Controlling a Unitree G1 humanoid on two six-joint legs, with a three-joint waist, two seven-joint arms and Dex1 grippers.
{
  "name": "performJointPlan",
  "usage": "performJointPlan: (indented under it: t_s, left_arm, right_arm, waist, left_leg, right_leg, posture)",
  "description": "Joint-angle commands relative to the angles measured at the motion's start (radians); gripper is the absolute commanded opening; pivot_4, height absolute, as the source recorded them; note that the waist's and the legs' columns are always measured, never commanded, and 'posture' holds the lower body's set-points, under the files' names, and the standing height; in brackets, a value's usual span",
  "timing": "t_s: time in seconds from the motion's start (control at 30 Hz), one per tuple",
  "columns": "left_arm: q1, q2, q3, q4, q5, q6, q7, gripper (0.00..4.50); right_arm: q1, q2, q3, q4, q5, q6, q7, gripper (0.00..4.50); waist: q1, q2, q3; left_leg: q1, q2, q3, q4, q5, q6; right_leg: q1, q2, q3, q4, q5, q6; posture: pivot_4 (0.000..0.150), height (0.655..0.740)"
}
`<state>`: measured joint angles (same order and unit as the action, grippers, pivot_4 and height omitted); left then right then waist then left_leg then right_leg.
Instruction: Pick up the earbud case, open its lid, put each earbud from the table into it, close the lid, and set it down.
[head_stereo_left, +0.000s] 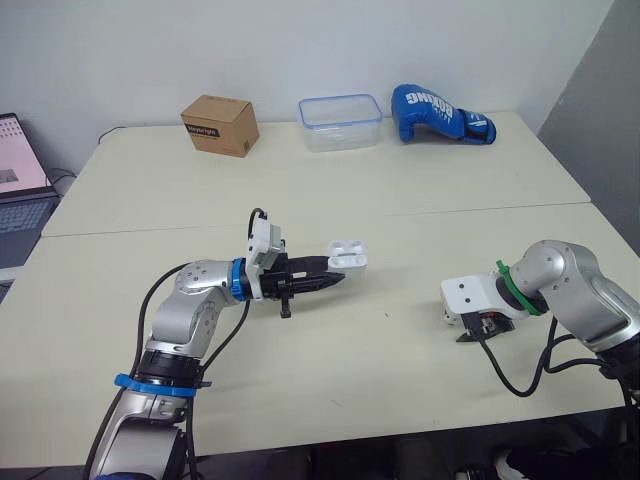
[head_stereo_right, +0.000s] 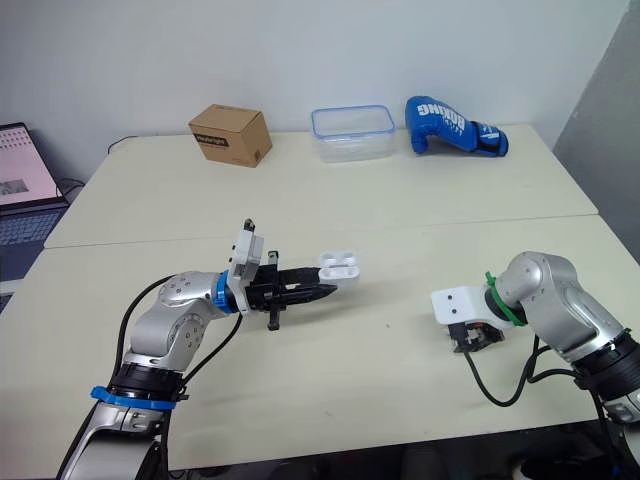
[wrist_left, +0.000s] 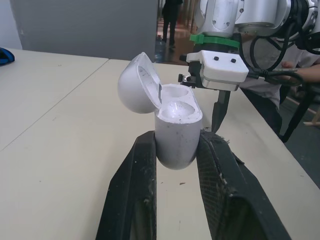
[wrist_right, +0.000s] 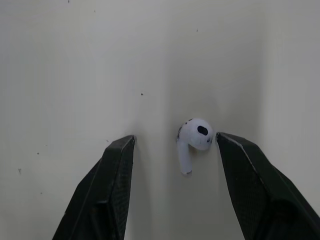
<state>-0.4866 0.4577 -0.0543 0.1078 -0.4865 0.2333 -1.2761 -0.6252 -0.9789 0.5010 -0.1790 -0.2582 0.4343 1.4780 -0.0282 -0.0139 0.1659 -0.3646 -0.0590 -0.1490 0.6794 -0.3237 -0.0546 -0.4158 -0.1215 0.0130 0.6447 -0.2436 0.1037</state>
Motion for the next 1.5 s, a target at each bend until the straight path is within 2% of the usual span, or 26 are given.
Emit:
performJointPlan:
  t_s: [0.03, 0.37, 0.87, 0.97, 1.03, 1.5]
  left_arm:
    - [-0.018, -0.005, 0.008, -0.021, -0.005, -0.015, 0.005, 0.8]
    - [-0.007, -0.024, 0.006, -0.024, 0.0, -0.028, 0.021, 0.8]
    - [0.003, -0.029, 0.003, -0.03, 0.002, -0.036, 0.034, 0.8]
    - [0.003, -0.028, 0.003, -0.031, 0.002, -0.036, 0.035, 0.8]
    - [0.003, -0.029, 0.002, -0.032, 0.002, -0.036, 0.036, 0.8]
    - [0.004, -0.028, 0.0, -0.034, 0.002, -0.035, 0.036, 0.8]
  right_arm:
    - [-0.037, 0.004, 0.026, -0.05, -0.056, 0.055, 0.025, 2.69]
    - [-0.121, 0.046, 0.126, -0.092, -0.183, 0.125, 0.086, 2.69]
    - [-0.121, 0.051, 0.183, -0.098, -0.27, 0.121, 0.123, 2.69]
    - [-0.123, 0.055, 0.184, -0.107, -0.268, 0.125, 0.133, 2.09]
    - [-0.122, 0.054, 0.188, -0.111, -0.271, 0.129, 0.135, 1.43]
    - [-0.112, 0.049, 0.222, -0.16, -0.312, 0.139, 0.136, 1.43]
  waist:
    - [0.0, 0.0, 0.0]
    - [-0.001, 0.0, 0.0]
    - [0.0, 0.0, 0.0]
    - [0.0, 0.0, 0.0]
    - [0.0, 0.0, 0.0]
    - [0.0, 0.0, 0.0]
  left_leg:
    - [0.0, 0.0, 0.0, 0.0, 0.0, 0.0]
    - [0.0, 0.0, 0.0, 0.0, 0.0, 0.0]
    - [-0.001, 0.0, 0.0, 0.0, 0.0, 0.0]
    - [-0.001, 0.0, 0.0, 0.0, 0.0, 0.0]
    - [-0.001, 0.0, 0.001, 0.0, 0.0, 0.0]
    - [-0.001, 0.0, 0.001, 0.0, 0.0, 0.0]
  right_leg:
    - [0.0, 0.0, 0.0, 0.0, 0.0, 0.0]
    - [-0.001, 0.0, 0.0, 0.0, 0.0, 0.0]
    - [-0.001, 0.0, 0.001, 0.0, 0.0, 0.0]
    - [-0.001, 0.0, 0.001, 0.0, 0.0, 0.0]
    - [-0.001, 0.0, 0.001, 0.001, 0.0, 0.0]
    - [-0.002, 0.0, 0.001, 0.0, 0.0, 0.0]
  posture:
    - [0.15, 0.7307]
    - [0.15, 0.7307]
    - [0.15, 0.7307]
    - [0.15, 0.7307]
    - [0.15, 0.7307]
    - [0.15, 0.7307]
